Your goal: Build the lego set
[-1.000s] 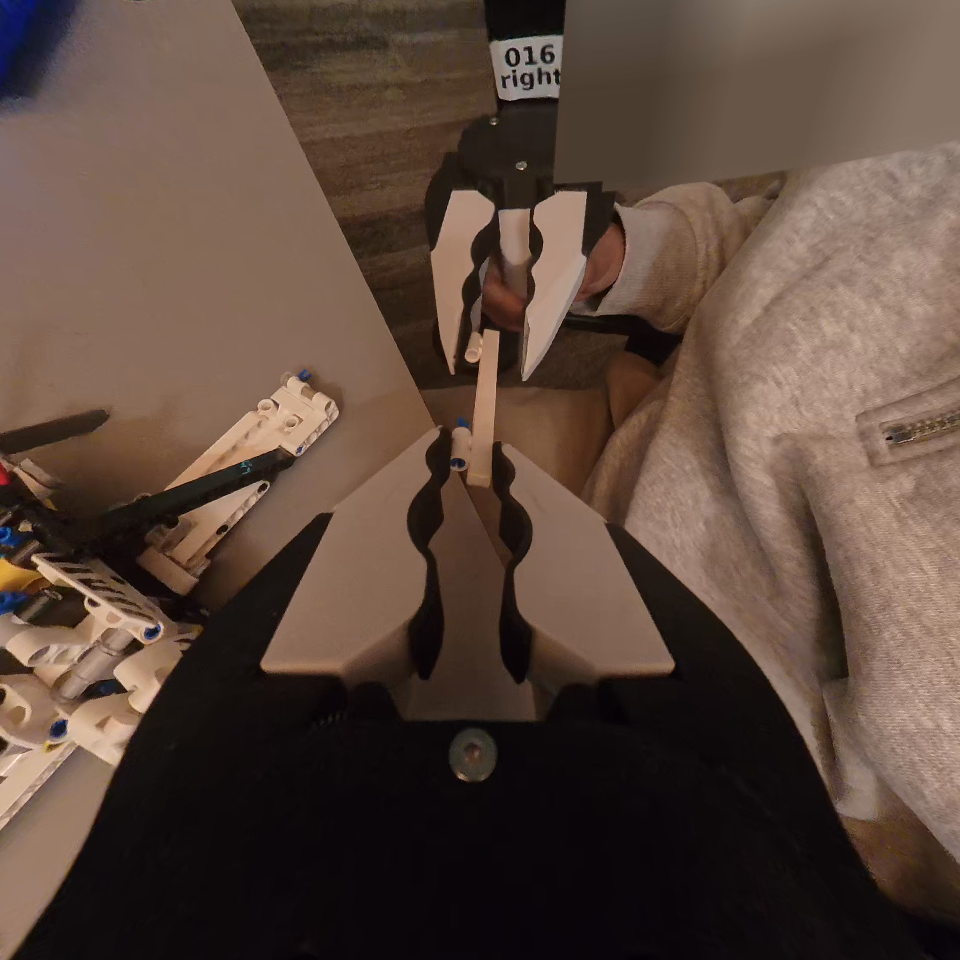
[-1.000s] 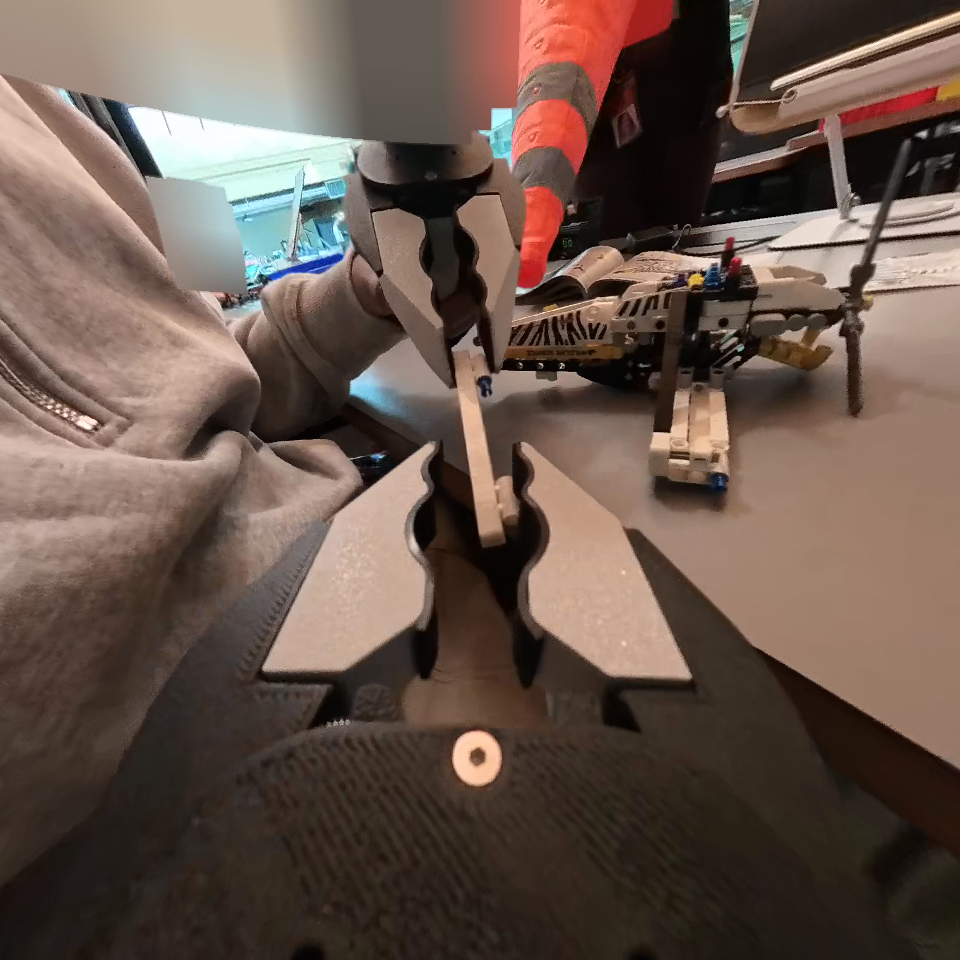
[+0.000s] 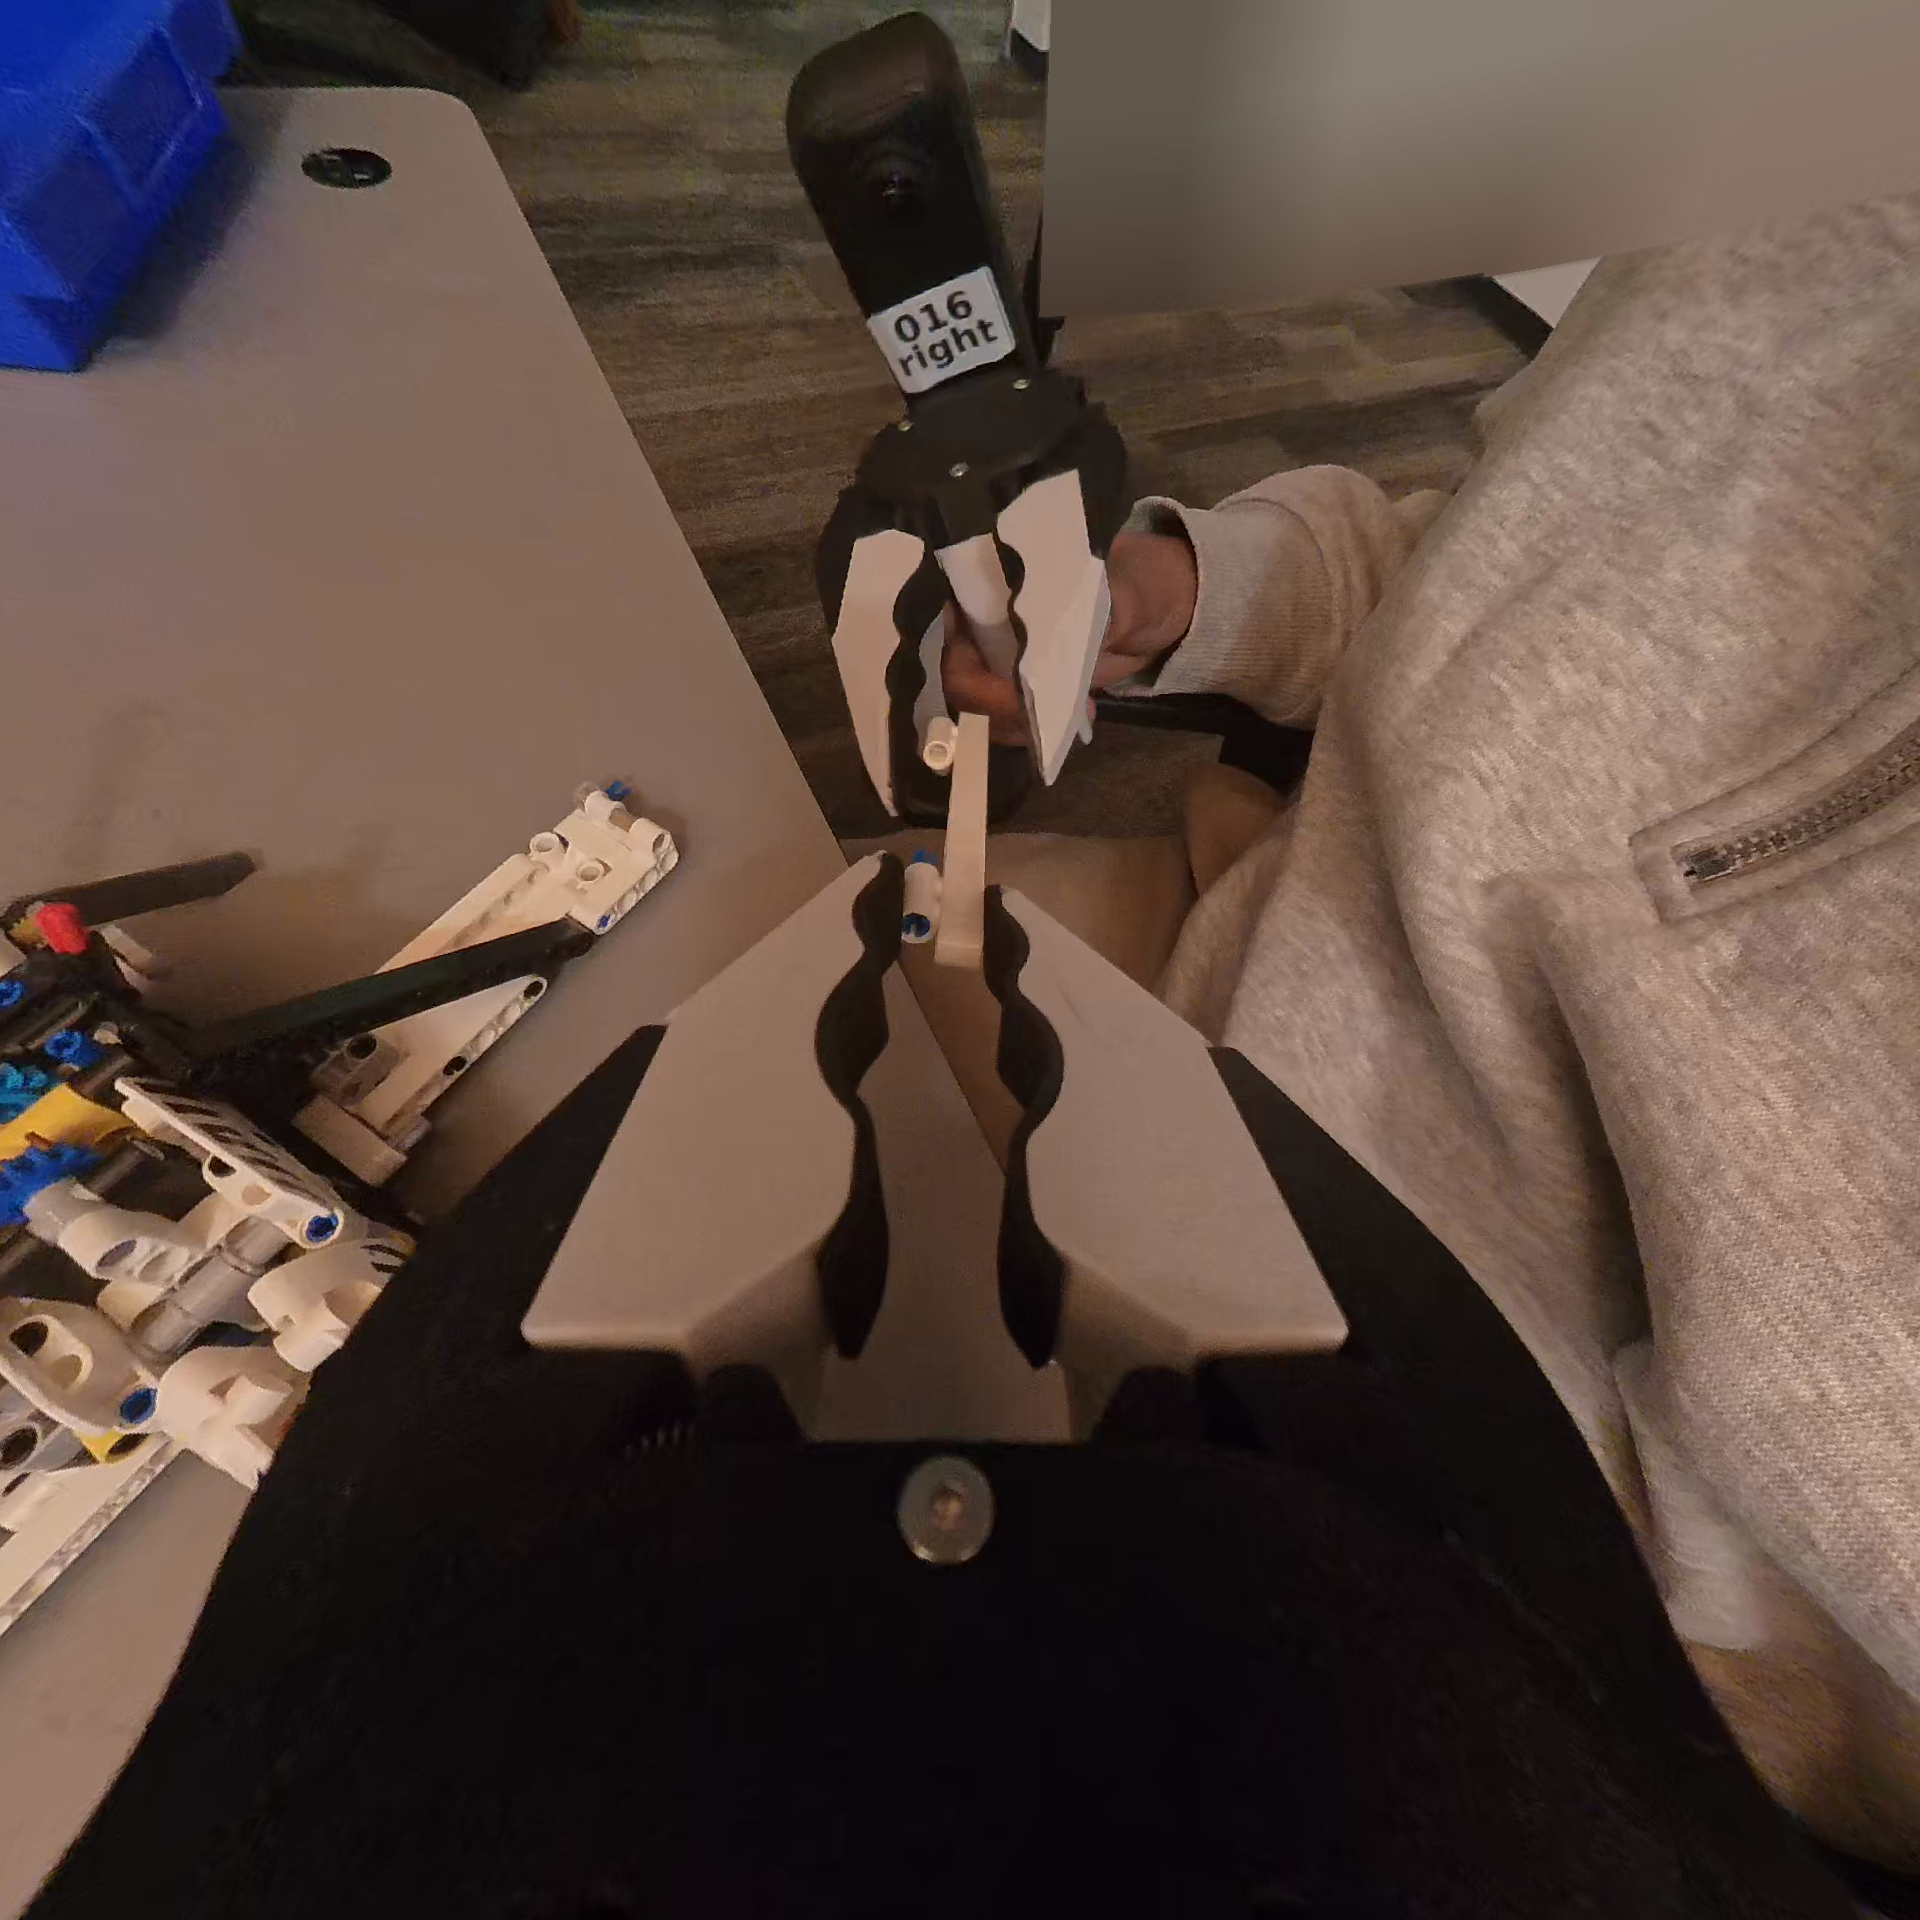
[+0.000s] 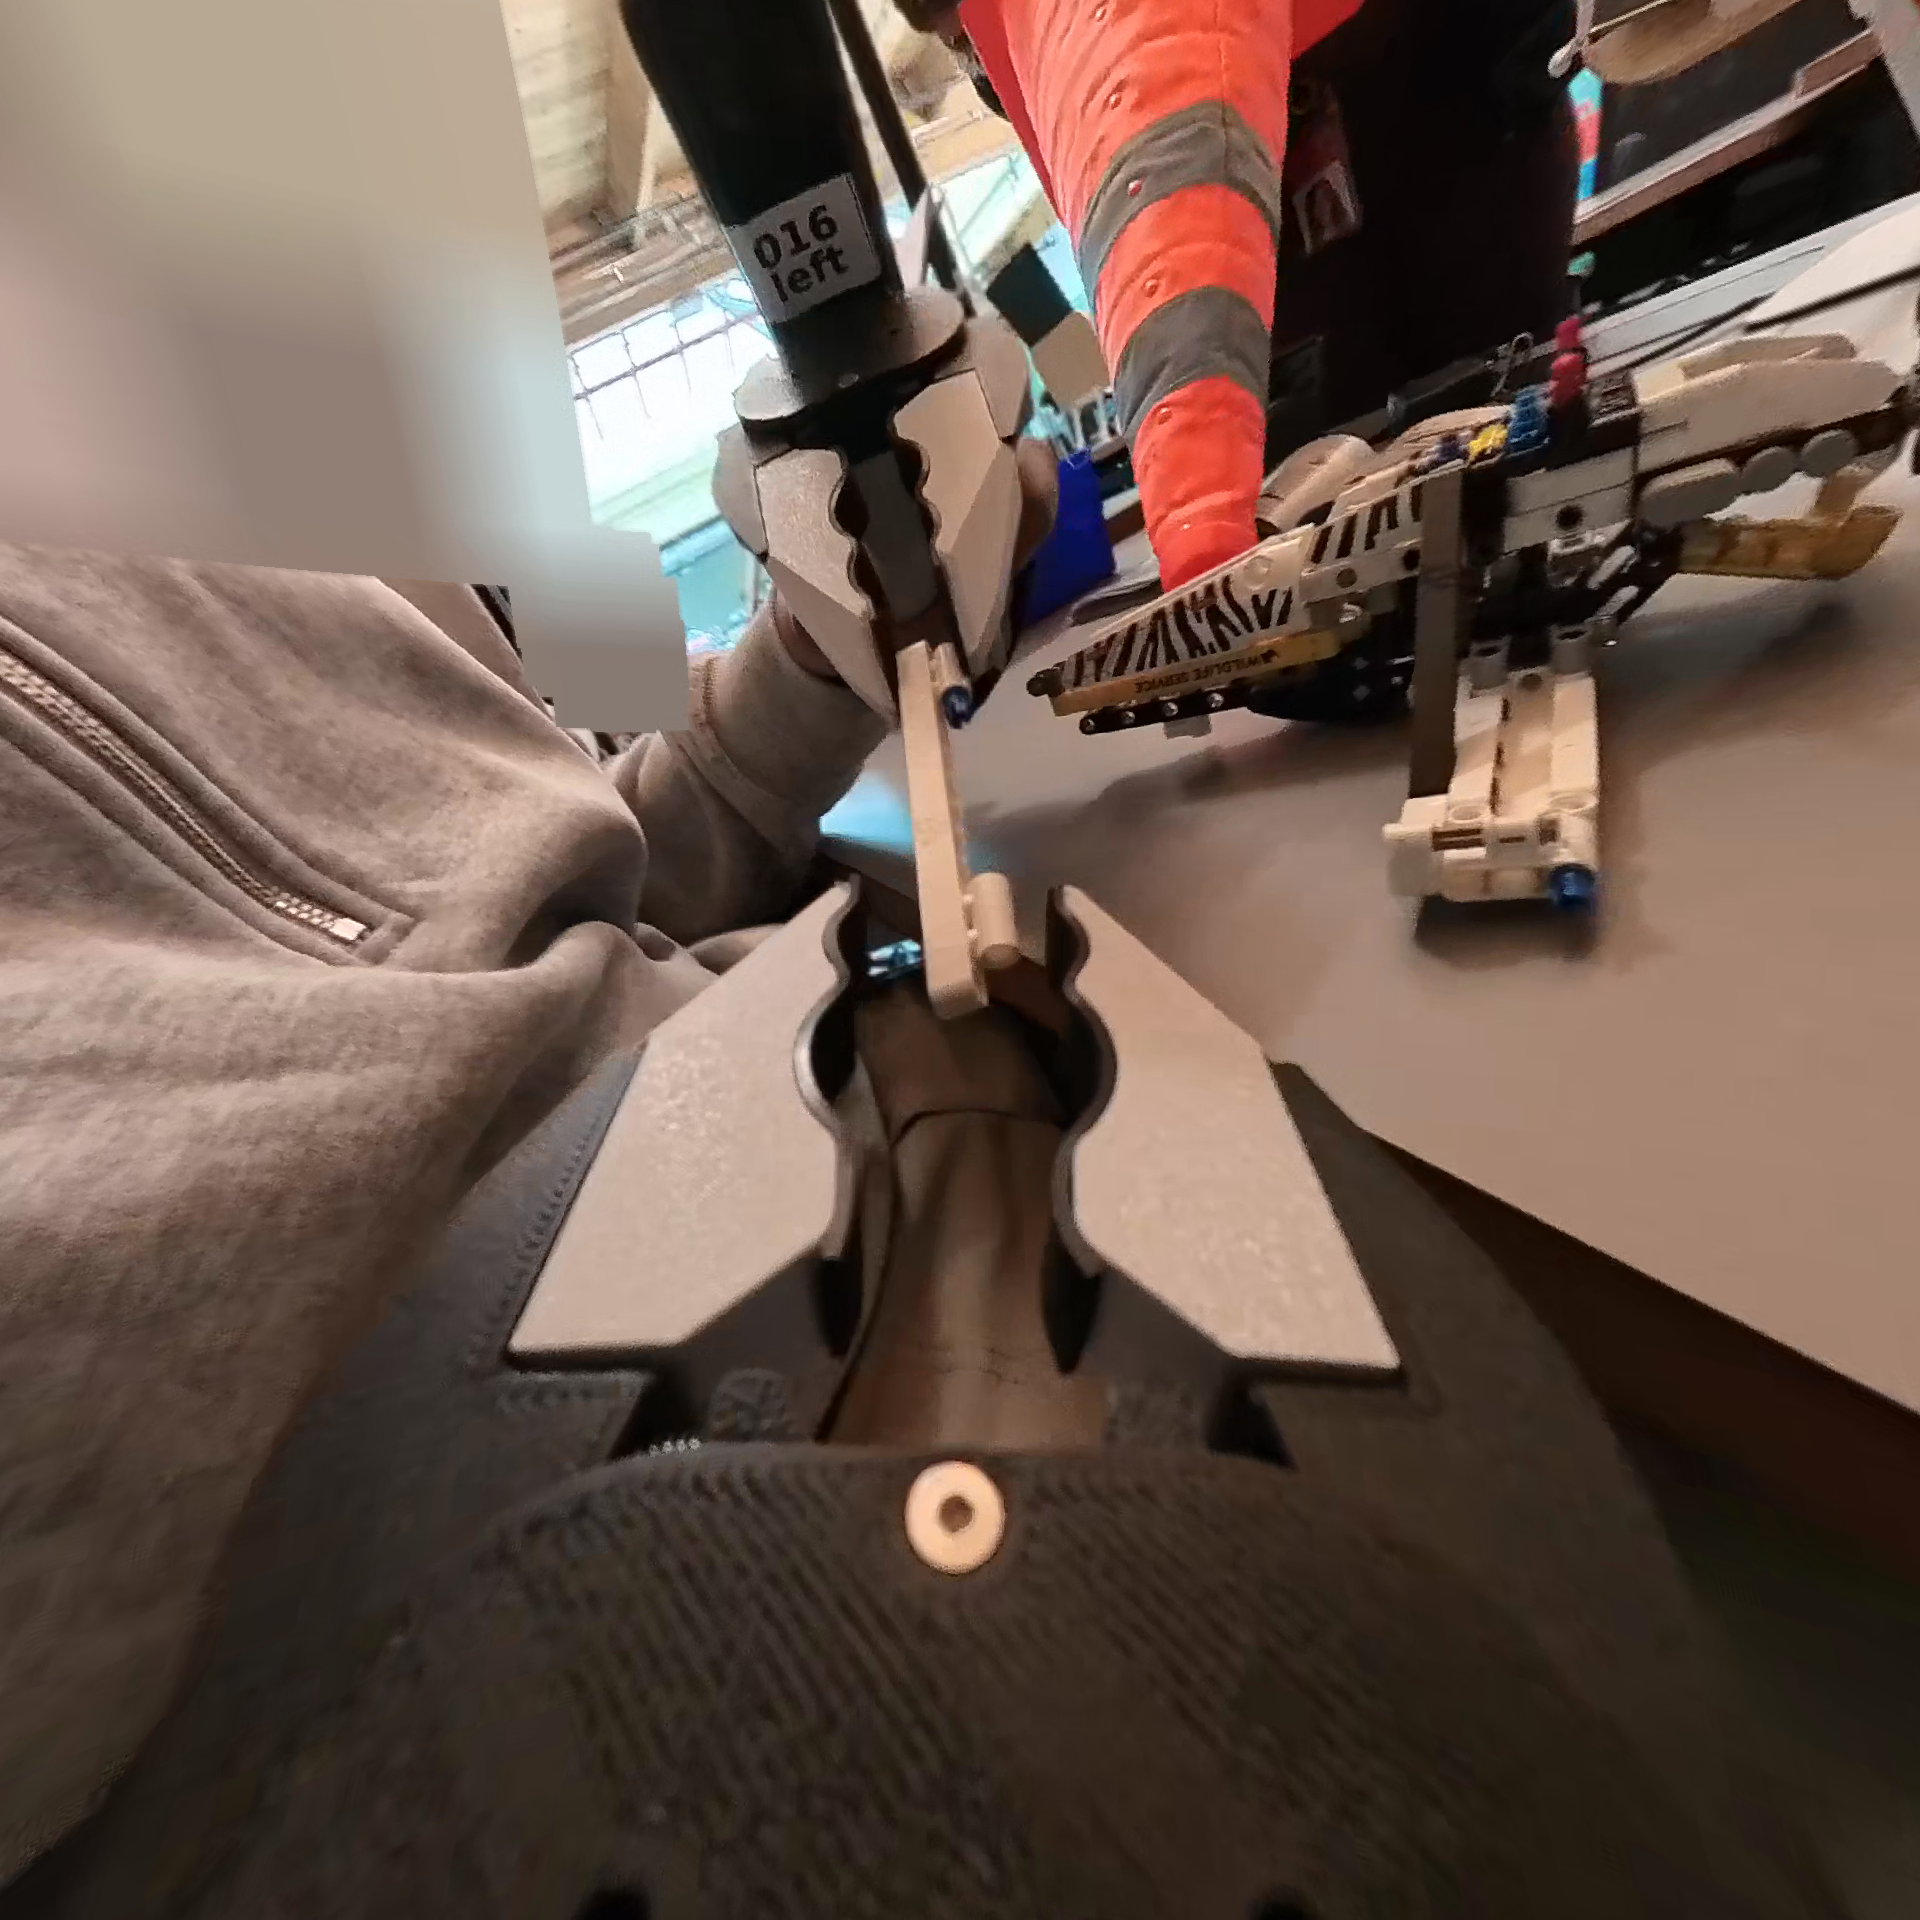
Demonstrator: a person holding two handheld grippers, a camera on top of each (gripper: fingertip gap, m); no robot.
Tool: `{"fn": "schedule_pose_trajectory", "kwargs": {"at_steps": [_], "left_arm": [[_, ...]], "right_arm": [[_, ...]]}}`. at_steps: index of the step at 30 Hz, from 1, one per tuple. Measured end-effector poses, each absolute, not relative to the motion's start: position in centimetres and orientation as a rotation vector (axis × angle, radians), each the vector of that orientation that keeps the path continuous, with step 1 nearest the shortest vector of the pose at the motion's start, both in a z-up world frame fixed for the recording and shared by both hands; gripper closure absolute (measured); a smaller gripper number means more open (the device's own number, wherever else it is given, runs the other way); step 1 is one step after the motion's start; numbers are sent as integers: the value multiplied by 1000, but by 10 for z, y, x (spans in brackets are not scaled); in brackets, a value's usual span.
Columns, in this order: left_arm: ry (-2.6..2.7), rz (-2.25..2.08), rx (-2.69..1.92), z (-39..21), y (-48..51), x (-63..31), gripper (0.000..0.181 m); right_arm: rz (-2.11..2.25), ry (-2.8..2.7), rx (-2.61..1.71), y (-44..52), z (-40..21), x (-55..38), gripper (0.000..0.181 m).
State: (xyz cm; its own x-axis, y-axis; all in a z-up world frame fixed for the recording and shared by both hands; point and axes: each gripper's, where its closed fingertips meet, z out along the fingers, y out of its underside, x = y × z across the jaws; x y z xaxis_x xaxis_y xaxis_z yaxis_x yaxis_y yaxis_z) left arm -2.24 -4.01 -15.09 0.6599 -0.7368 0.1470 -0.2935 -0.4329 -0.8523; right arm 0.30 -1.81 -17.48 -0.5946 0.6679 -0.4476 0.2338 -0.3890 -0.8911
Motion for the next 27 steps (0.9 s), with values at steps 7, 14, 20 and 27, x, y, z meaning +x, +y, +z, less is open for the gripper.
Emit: {"fn": "schedule_pose_trajectory", "kwargs": {"at_steps": [7, 14, 20, 27], "left_arm": [[776, -614, -2024, -153, -37, -26, 168], [655, -481, -2112, -159, -28, -44, 169], [577, -378, -2172, -162, -24, -44, 168], [706, -330, -2186, -165, -28, -19, 169]], "right_arm": [[2014, -1485, -1264, -9, -178, 0, 150], [1874, -1329, -1272, 16, -169, -3, 152], [1839, -1423, -1272, -5, -176, -13, 154], [1835, -1401, -1235, -18, -167, -20, 151]]}}
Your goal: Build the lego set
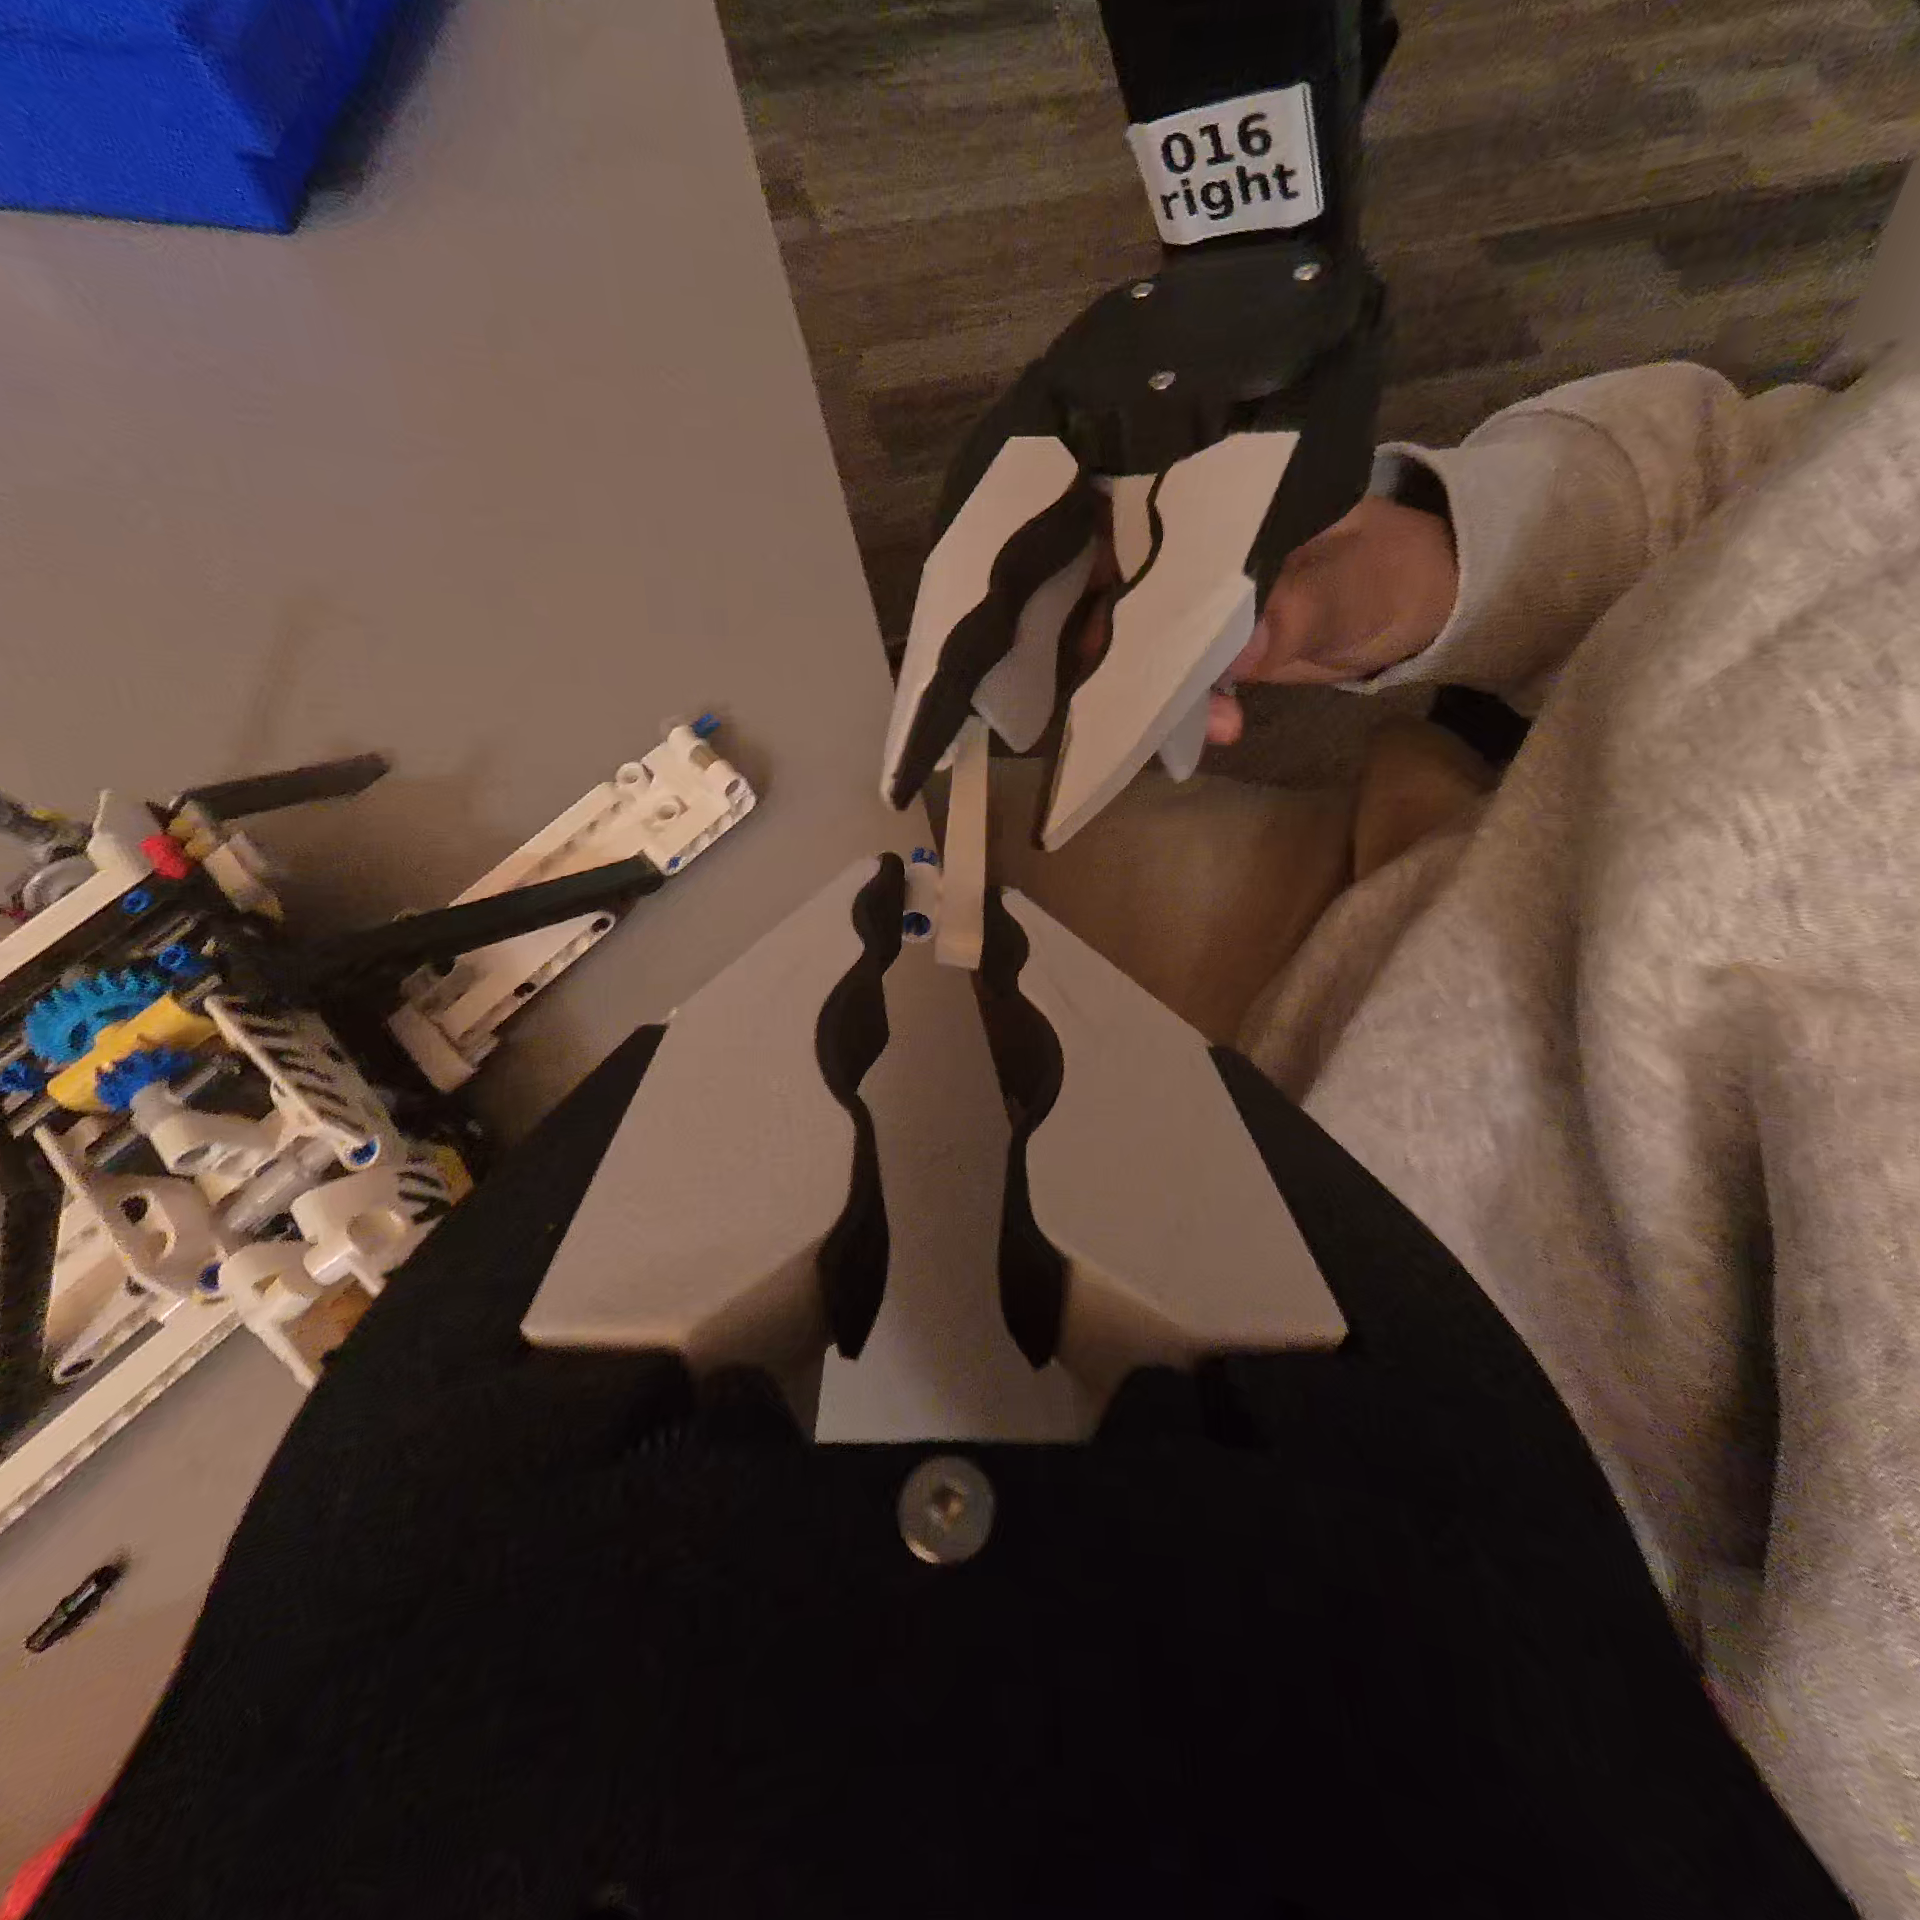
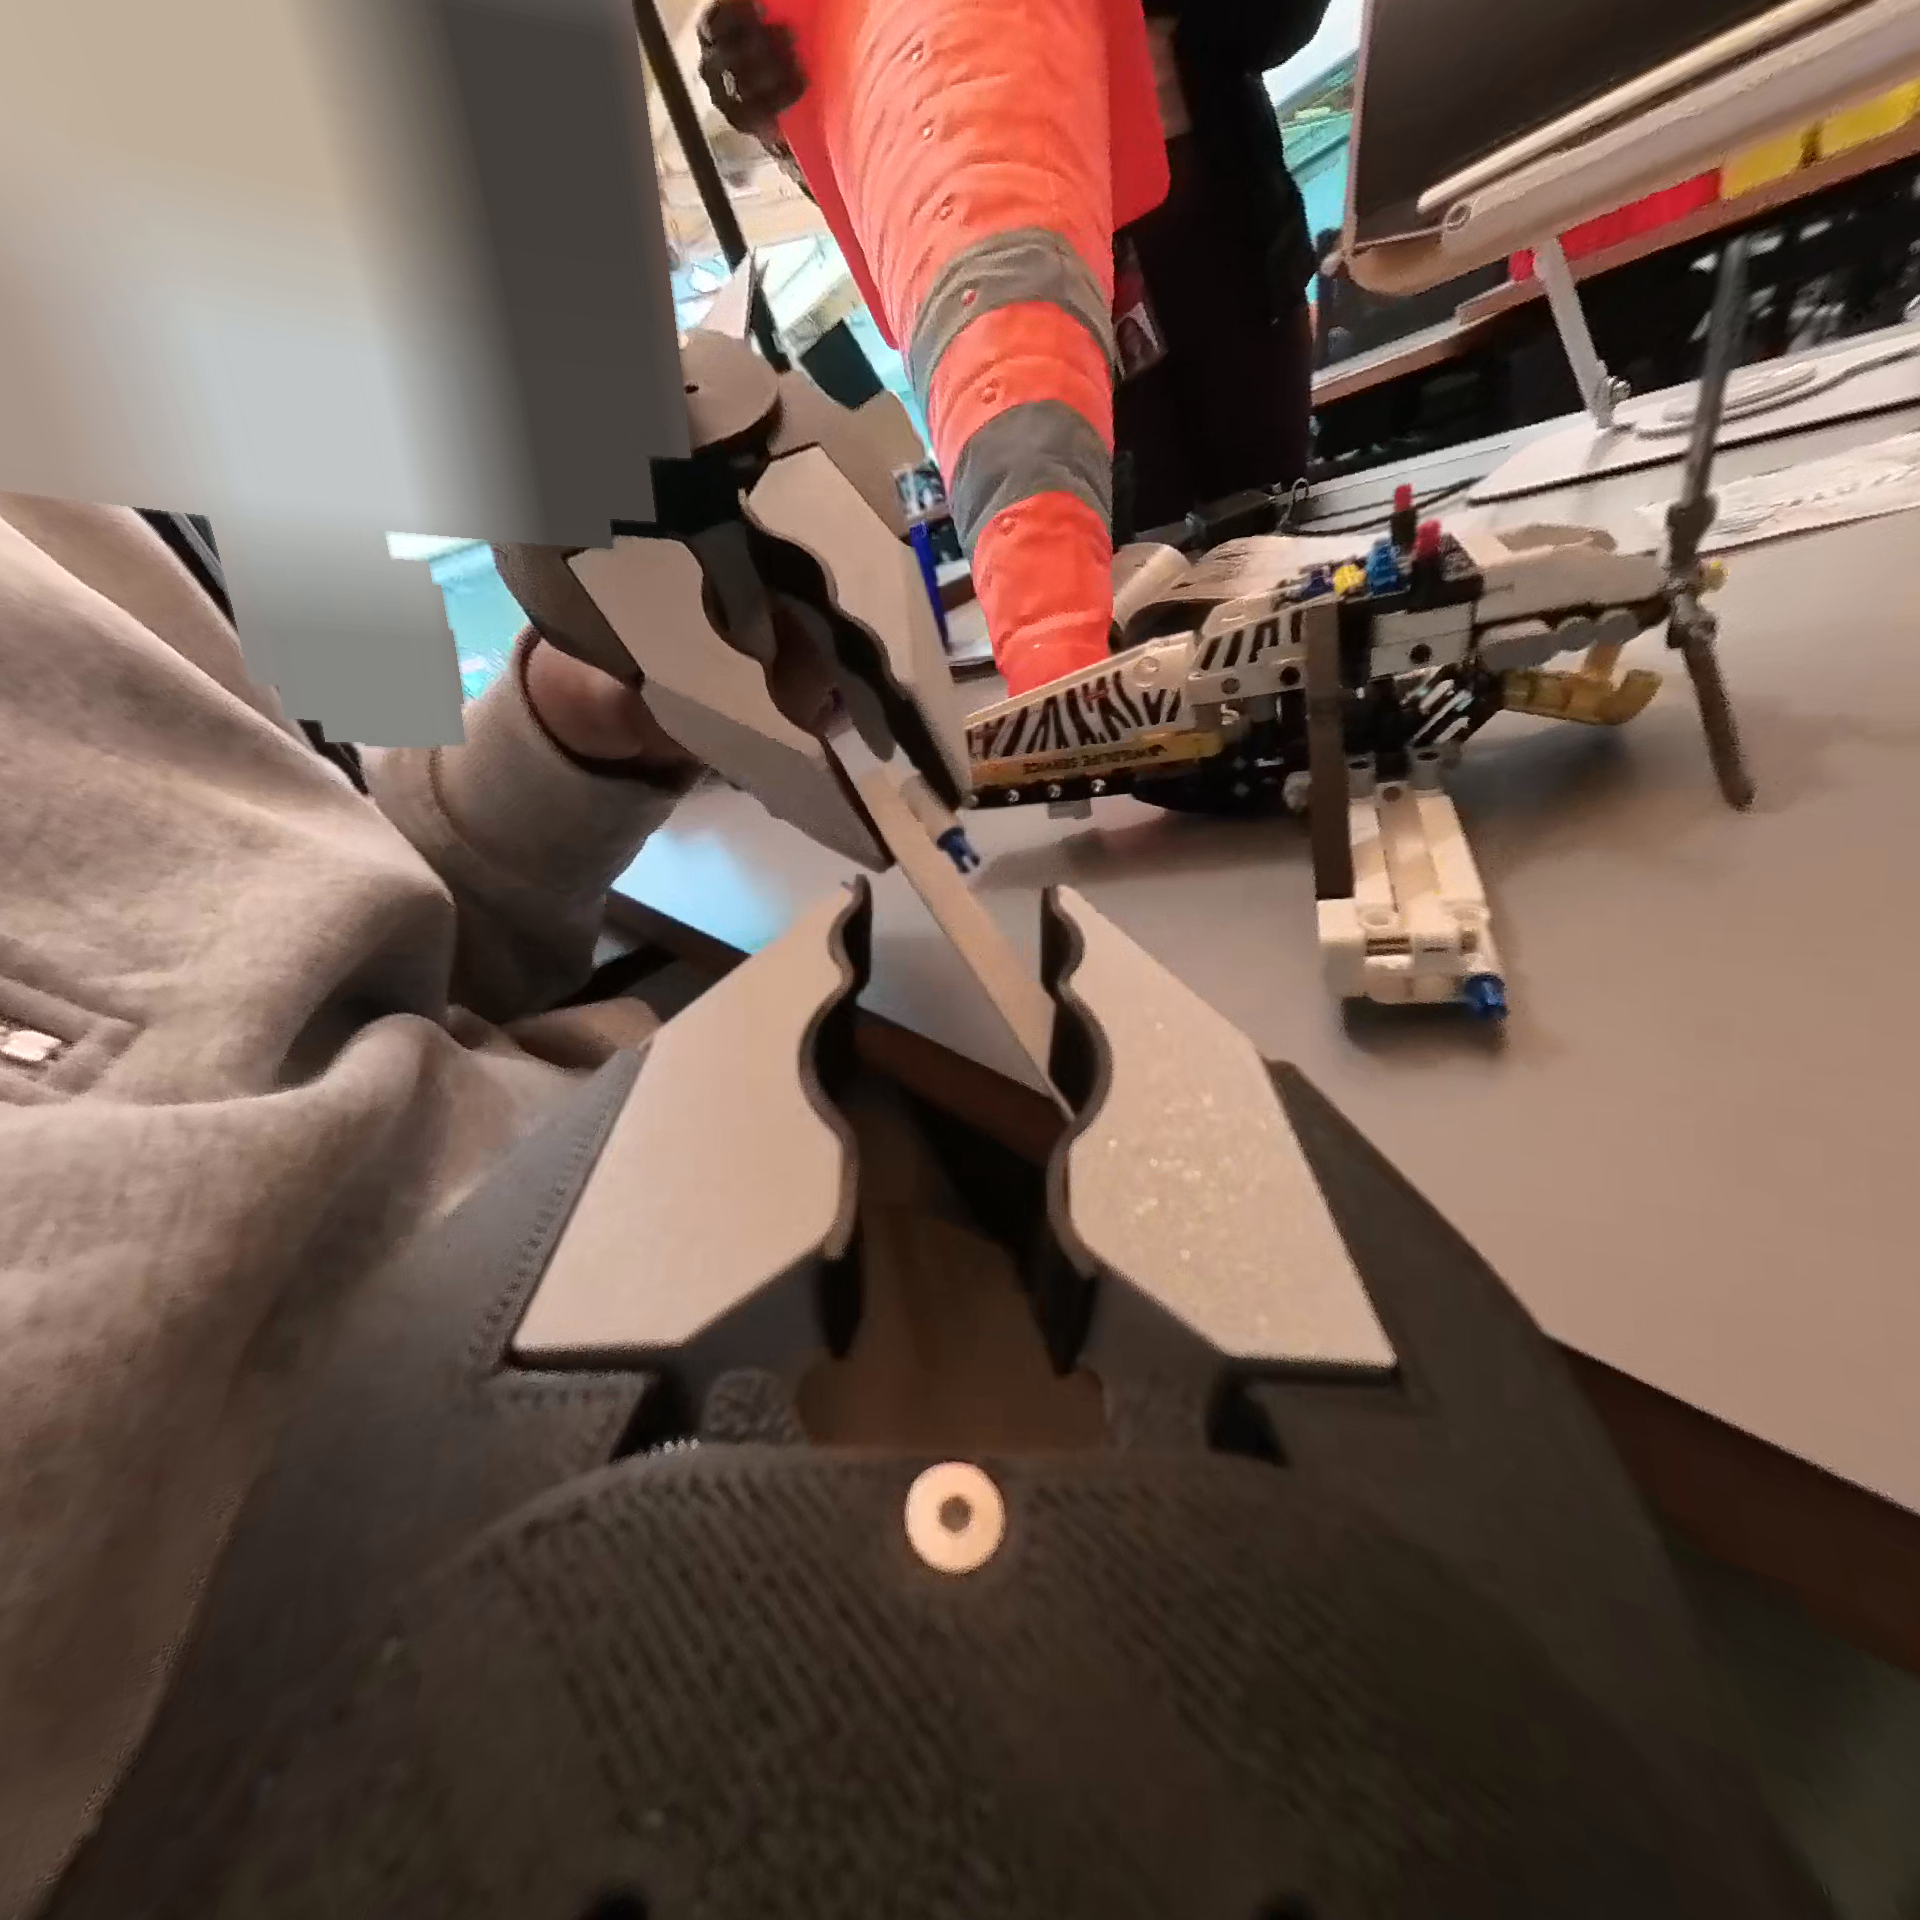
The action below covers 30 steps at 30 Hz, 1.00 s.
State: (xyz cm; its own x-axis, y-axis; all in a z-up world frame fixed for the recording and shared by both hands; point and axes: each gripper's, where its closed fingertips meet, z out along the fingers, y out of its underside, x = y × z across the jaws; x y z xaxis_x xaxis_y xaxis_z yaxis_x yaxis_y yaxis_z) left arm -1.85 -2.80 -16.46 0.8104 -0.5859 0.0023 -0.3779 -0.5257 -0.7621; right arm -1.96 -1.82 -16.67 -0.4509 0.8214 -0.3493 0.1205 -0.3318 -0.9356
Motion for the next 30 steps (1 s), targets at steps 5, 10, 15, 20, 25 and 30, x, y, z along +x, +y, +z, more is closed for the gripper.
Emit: {"fn": "schedule_pose_trajectory", "kwargs": {"at_steps": [5, 10, 15, 20, 25, 30], "left_arm": [[754, -380, -2124, -157, -30, -6, 181], [710, -304, -2218, -178, -24, -16, 181], [616, -405, -2220, -179, -26, -13, 181], [587, -409, -2226, -178, -30, -19, 181], [563, -426, -2211, -174, -33, -22, 181], [534, -465, -2193, -171, -35, -25, 181]], "right_arm": [[1657, -1531, -1187, -27, -176, -20, 153], [1512, -1617, -1282, -34, -197, -33, 181], [1478, -1595, -1286, -28, -196, -32, 177], [1553, -1525, -1396, -5, -201, -23, 178], [1555, -1520, -1333, 22, -188, 4, 172], [1213, -1882, -1294, 25, -229, 31, 159]]}}
